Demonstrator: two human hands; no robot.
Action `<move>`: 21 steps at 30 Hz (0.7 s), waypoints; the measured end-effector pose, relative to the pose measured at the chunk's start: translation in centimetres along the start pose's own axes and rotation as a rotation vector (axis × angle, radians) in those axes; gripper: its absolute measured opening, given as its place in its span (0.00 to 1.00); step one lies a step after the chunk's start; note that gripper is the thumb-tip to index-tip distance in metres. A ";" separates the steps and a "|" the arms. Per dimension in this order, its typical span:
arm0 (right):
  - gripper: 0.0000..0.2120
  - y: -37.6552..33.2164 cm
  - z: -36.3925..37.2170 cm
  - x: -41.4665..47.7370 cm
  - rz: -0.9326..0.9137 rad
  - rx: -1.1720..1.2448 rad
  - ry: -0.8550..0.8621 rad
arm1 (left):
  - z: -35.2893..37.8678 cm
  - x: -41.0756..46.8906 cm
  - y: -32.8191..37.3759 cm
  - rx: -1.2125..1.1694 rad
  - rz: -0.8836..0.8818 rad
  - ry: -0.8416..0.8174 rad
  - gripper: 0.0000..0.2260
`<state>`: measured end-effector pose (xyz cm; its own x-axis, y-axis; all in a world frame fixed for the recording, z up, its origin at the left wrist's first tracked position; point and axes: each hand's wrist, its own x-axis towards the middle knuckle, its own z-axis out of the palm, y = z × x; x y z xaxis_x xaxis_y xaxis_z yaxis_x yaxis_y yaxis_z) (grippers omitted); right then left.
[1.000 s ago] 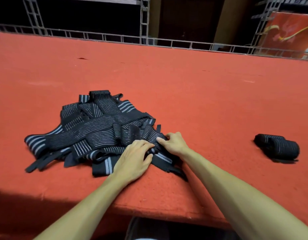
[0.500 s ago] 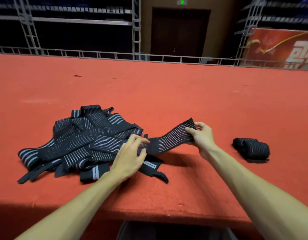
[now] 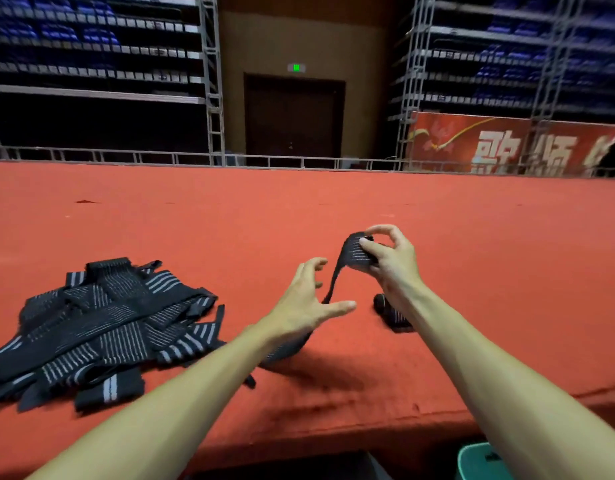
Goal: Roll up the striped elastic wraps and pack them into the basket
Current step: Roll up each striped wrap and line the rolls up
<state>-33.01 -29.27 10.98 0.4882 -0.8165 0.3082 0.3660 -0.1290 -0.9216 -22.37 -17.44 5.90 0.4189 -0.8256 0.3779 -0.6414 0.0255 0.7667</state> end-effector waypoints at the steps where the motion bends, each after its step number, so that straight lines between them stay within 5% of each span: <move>1: 0.05 -0.9 -0.2 -0.2 0.006 0.031 -0.037 | 0.7 0.1 0.7 -0.026 0.015 0.018 0.31; 7: 0.12 -4.5 -2.0 -1.1 -0.103 -0.137 -0.175 | 0.5 0.8 2.1 -0.034 0.012 0.125 0.02; 12: 0.08 -5.6 -2.8 -0.9 -0.311 -0.338 0.016 | -0.4 -0.2 3.0 -0.110 -0.033 -0.156 0.06; 17: 0.04 -5.5 -2.9 0.9 -0.432 -0.610 0.216 | -1.4 -0.8 6.6 -0.520 -0.055 -0.301 0.09; 21: 0.02 -4.6 -2.7 2.0 -0.383 -0.652 0.113 | -1.8 -0.8 7.2 -0.761 -0.103 -0.368 0.10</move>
<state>-35.85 -31.82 15.20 0.3243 -0.6958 0.6408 -0.0653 -0.6923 -0.7187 -26.19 -15.56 12.05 0.1313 -0.9718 0.1957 0.0505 0.2037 0.9777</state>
